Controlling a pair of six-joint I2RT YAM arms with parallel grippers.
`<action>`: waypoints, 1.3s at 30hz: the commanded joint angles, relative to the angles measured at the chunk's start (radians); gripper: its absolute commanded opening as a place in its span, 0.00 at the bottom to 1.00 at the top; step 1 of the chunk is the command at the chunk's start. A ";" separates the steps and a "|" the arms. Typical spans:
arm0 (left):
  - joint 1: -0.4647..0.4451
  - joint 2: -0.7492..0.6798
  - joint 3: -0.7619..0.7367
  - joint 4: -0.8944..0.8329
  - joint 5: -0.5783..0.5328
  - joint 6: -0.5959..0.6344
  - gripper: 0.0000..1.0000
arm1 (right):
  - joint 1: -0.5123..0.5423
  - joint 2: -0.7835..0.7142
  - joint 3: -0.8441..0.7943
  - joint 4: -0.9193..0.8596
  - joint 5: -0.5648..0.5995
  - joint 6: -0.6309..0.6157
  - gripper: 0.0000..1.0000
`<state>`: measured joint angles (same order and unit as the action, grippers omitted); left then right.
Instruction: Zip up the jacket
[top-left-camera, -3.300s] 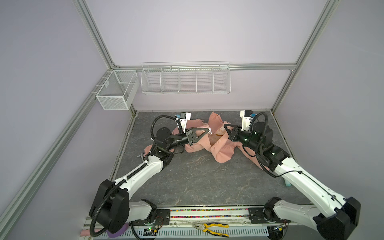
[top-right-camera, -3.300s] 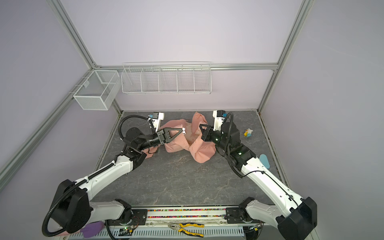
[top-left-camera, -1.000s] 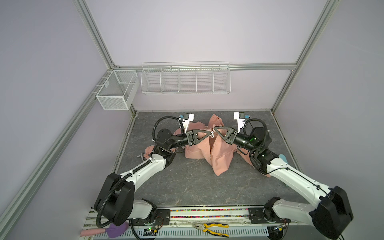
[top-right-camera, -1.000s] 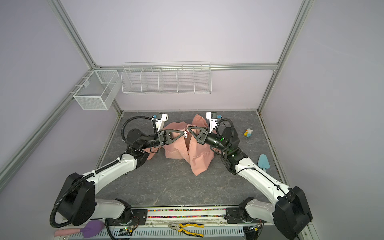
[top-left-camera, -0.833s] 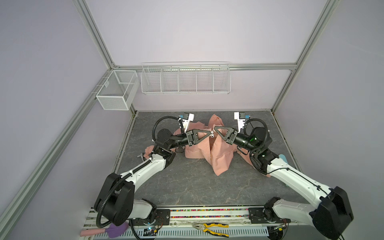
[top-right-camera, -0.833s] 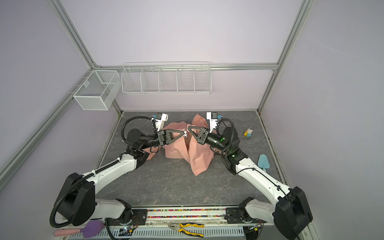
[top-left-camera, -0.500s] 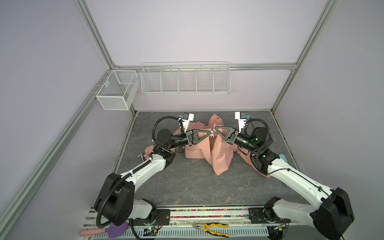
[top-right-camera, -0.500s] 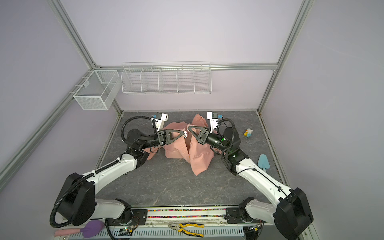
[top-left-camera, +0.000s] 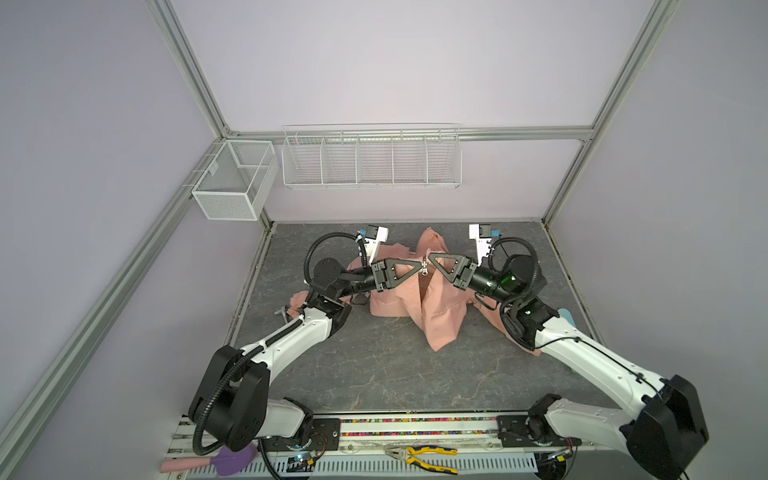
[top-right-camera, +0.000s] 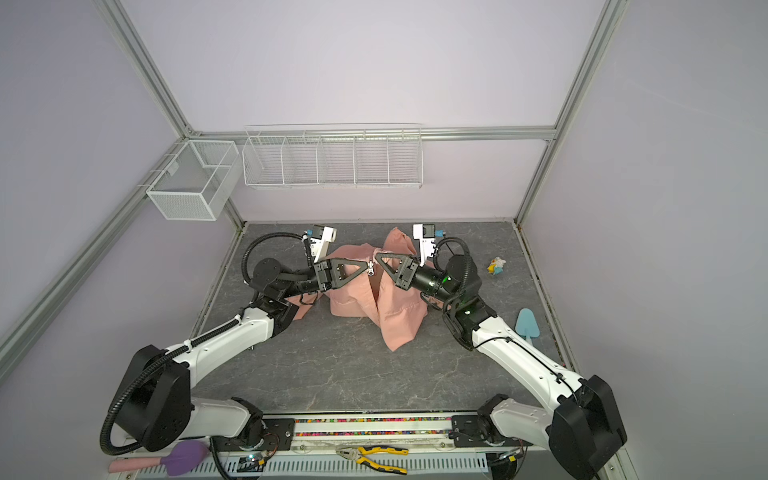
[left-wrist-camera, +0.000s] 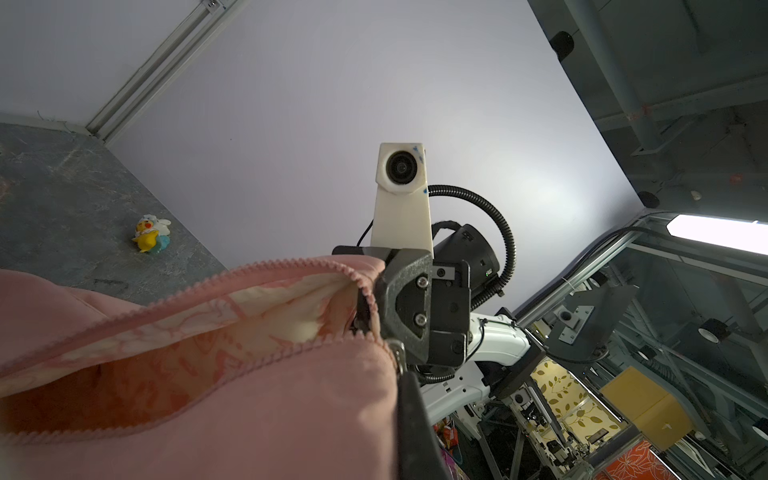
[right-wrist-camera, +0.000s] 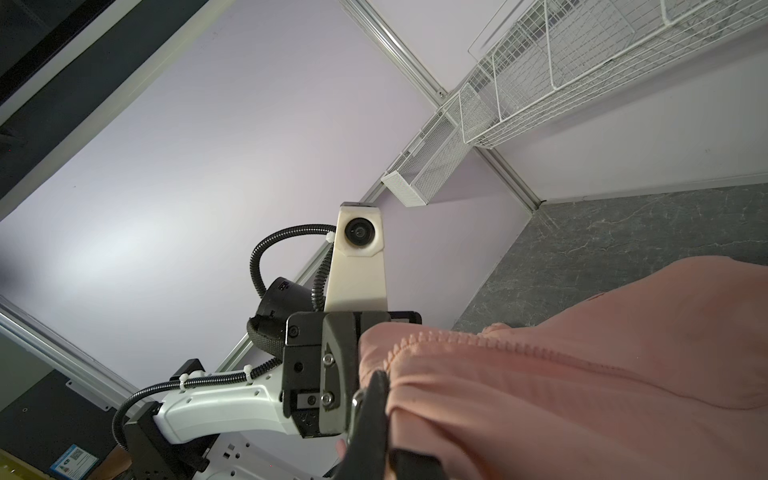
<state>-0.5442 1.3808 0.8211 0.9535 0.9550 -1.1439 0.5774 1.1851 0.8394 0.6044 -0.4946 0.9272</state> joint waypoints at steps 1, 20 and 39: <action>-0.001 0.001 0.014 0.057 0.023 -0.013 0.00 | 0.009 -0.012 0.010 0.066 -0.021 -0.007 0.06; -0.001 0.010 0.009 0.072 0.025 -0.020 0.00 | 0.010 -0.022 -0.001 0.061 -0.001 -0.011 0.06; -0.001 0.020 -0.001 0.098 0.028 -0.040 0.00 | 0.009 -0.031 0.000 0.067 0.012 -0.014 0.06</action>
<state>-0.5442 1.3952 0.8207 0.9951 0.9668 -1.1706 0.5797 1.1847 0.8394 0.6048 -0.4870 0.9230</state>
